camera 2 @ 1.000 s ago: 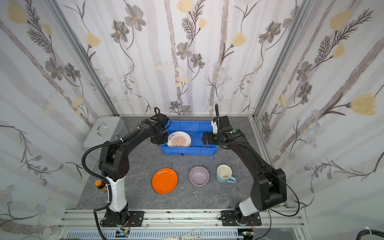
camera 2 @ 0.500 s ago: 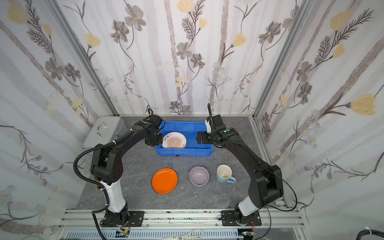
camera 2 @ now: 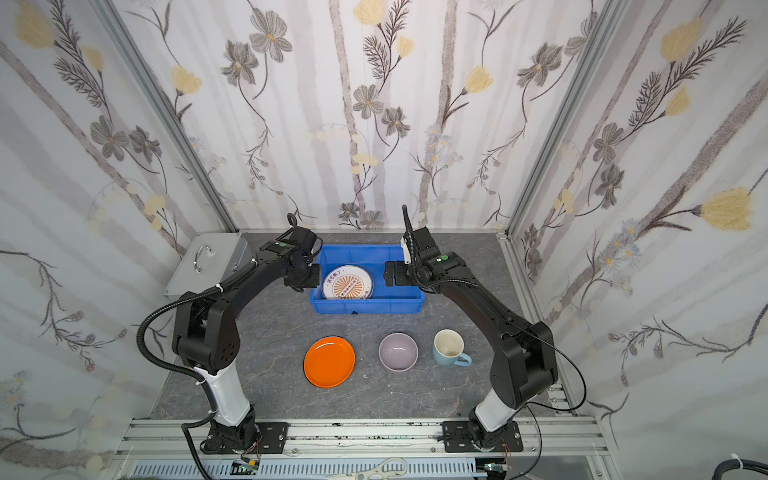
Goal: Place the mixed dishes into the plastic bin
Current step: 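Move both grippers down toward the orange plate on the table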
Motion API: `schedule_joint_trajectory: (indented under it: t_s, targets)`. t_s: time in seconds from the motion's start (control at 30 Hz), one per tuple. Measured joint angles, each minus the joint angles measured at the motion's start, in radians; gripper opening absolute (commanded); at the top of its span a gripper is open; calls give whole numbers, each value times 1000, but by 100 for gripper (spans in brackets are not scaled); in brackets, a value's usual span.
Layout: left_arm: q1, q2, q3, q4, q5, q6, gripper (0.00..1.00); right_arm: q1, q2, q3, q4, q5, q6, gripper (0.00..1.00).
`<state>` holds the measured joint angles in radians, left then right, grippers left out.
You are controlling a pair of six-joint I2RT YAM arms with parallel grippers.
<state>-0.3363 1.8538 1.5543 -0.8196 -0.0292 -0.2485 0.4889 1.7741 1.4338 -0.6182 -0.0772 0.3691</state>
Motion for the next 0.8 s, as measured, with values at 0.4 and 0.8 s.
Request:
schedule_joint_trajectory:
  t_s: [0.4, 0.8]
  targets:
    - [6, -261, -152, -1, -2, -40, 41, 94, 58, 78, -8, 21, -4, 49]
    - [-109, -750, -649, -21, 49, -336, 30, 280, 100, 39, -19, -105, -40, 36]
